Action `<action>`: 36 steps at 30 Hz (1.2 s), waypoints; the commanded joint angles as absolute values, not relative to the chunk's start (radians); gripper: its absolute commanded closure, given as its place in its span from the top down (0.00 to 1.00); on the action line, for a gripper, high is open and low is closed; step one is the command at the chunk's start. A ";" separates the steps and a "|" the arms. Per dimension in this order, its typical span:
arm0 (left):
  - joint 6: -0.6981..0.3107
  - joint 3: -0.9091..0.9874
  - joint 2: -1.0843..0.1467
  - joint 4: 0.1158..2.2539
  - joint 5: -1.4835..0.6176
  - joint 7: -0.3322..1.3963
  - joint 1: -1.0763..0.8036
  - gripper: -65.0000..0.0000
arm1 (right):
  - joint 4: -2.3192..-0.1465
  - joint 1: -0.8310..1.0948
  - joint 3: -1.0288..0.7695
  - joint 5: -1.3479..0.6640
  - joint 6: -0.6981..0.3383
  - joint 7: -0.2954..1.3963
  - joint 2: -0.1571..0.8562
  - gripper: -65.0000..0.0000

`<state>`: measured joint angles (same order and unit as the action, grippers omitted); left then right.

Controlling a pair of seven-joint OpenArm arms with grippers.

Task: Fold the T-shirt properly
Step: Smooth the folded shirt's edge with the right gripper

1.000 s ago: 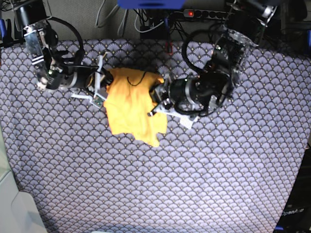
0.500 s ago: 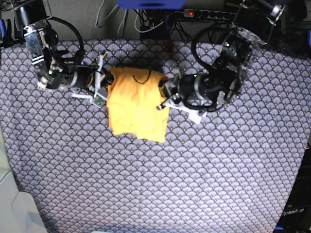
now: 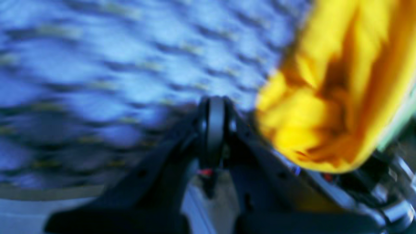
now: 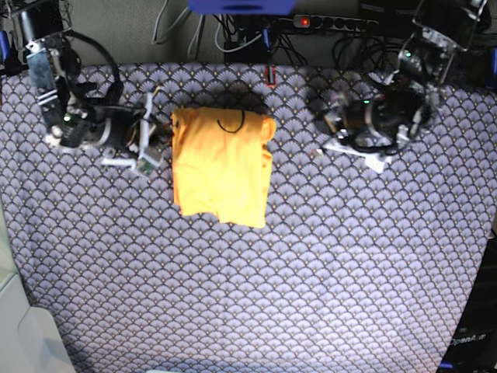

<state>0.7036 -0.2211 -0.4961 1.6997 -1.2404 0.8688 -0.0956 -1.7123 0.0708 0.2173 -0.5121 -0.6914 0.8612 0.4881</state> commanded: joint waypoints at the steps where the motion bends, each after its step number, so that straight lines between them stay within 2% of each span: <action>1: 0.698 -0.176 -0.516 1.735 -1.262 0.869 -0.102 0.00 | -1.748 0.067 0.189 -0.529 -0.698 0.848 0.509 0.03; 7: 0.698 0.019 -0.519 1.810 -1.260 0.878 -0.214 0.00 | -1.874 0.093 0.056 -0.539 -0.698 0.917 0.509 0.03; 14: 0.698 0.025 -0.509 1.828 -1.268 0.878 -0.232 0.00 | -1.959 0.099 0.058 -0.565 -0.698 0.961 0.432 0.03; 24: 0.698 0.024 -0.487 1.828 -1.262 0.880 -0.251 0.00 | -1.966 0.094 0.208 -0.564 -0.698 0.967 0.303 0.03; 36: 0.698 0.024 -0.470 1.831 -1.267 0.880 -0.278 0.00 | -1.896 0.021 0.343 -0.561 -0.698 0.908 0.274 0.03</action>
<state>0.7033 0.0170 -0.4545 1.8107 -1.2434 0.8791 -0.2855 -1.8824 0.0303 0.3492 -0.5556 -0.6918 0.9169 0.2661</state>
